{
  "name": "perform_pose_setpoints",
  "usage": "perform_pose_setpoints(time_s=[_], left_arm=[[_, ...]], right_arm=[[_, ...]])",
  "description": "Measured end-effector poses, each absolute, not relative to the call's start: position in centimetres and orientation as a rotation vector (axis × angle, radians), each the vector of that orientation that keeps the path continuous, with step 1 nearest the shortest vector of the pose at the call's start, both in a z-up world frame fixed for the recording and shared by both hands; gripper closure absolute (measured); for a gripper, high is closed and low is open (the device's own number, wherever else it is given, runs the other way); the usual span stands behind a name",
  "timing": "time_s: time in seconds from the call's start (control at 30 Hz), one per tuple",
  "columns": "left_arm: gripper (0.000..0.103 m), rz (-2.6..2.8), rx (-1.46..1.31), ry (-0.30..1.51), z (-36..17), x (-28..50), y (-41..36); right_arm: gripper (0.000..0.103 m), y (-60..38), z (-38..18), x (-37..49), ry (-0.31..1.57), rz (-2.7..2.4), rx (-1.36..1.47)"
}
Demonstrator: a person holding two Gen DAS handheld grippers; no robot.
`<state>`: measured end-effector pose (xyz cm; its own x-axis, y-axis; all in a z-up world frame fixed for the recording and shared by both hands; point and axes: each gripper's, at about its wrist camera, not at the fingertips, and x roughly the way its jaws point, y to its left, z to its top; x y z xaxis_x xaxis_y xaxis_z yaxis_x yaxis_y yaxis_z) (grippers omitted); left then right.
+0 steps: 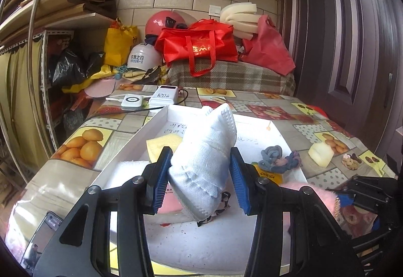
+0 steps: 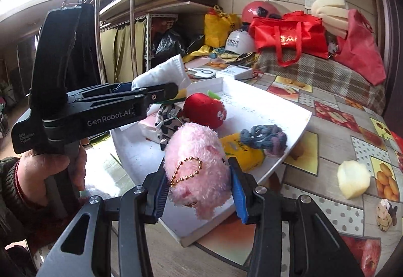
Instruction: Organize soft objects
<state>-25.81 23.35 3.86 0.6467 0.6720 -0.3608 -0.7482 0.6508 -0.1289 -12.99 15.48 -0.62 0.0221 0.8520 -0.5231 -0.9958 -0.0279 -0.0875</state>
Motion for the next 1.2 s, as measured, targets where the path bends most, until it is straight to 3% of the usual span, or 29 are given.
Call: perform_pose_setpoints(time_s=[0.27, 0.73, 1.0, 1.2], left_arm=[[0.057, 0.821, -0.273, 0.294, 3.9, -25.8, 23.2], [0.058, 0.837, -0.275, 0.306, 3.9, -25.6, 23.4], [0.057, 0.826, -0.200, 0.313, 4.1, -22.7, 22.8], [0.057, 0.820, -0.258, 0.339, 3.8, -21.8, 24.2]], right_arm=[[0.059, 19.0, -2.4, -12.5, 0.513, 1.562, -0.612], [0.059, 20.1, -0.6, -7.5, 0.514, 1.363, -0.367], [0.059, 19.8, -0.1, -8.9, 0.436, 1.382, -0.364], [0.059, 20.1, -0.2, -7.6, 0.478, 1.353, -0.332]])
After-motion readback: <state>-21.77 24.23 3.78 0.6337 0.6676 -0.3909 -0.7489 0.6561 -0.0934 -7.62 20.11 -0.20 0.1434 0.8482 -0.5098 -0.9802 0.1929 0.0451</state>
